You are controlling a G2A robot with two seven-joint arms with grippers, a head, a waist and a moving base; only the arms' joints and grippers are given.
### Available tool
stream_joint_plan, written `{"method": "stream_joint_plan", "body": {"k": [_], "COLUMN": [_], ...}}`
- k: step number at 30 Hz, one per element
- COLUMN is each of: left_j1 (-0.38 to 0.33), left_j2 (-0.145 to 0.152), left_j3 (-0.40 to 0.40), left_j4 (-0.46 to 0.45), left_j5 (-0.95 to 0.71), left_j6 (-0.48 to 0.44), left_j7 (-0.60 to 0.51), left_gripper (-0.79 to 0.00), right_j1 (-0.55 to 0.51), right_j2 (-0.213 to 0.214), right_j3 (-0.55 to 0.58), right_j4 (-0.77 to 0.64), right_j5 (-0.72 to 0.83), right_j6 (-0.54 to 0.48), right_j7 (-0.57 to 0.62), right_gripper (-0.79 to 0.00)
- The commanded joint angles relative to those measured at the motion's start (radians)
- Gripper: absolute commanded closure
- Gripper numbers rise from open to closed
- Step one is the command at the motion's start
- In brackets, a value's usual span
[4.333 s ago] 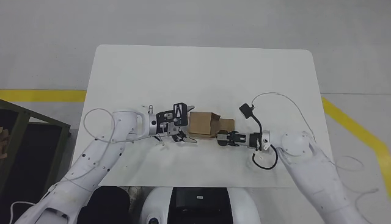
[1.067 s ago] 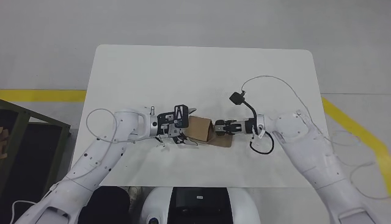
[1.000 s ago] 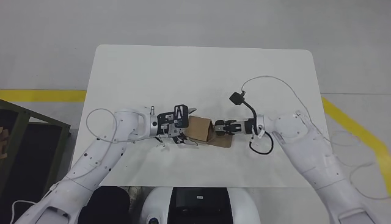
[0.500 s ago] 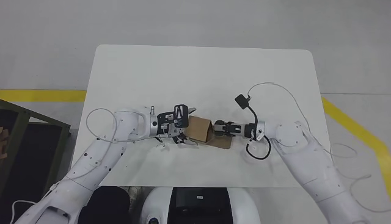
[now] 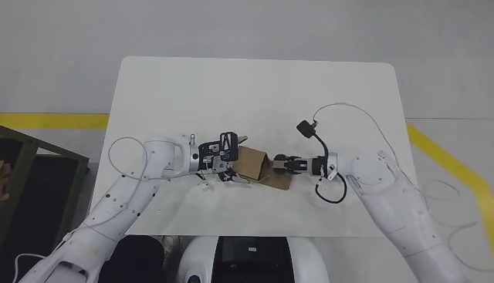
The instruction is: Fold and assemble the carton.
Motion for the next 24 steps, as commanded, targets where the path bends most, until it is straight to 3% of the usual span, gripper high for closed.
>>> {"method": "stream_joint_plan", "body": {"k": [1,6,17,24], "left_j1": [0.000,-0.001,-0.003,-0.001], "left_j2": [0.000,-0.001,-0.002,-0.002], "left_j3": [0.001,0.003,0.006,0.005], "left_j4": [-0.001,0.001,0.006,0.003], "left_j5": [0.001,0.000,-0.002,-0.006], "left_j6": [-0.001,-0.001,0.001,0.001], "left_j7": [0.000,0.001,-0.005,-0.008], "left_gripper": [-0.785,-0.785,-0.785,-0.785], "right_j1": [-0.009,-0.037,-0.111,-0.130], "right_j2": [0.004,0.011,0.005,0.004], "right_j3": [0.008,0.023,0.019,0.018], "right_j4": [-0.009,-0.034,-0.061,-0.076], "right_j5": [0.000,0.014,0.048,0.052], "right_j6": [0.000,0.026,0.075,0.081], "right_j7": [0.016,0.016,-0.145,-0.179], "right_gripper": [0.000,0.000,0.000,0.000]}}
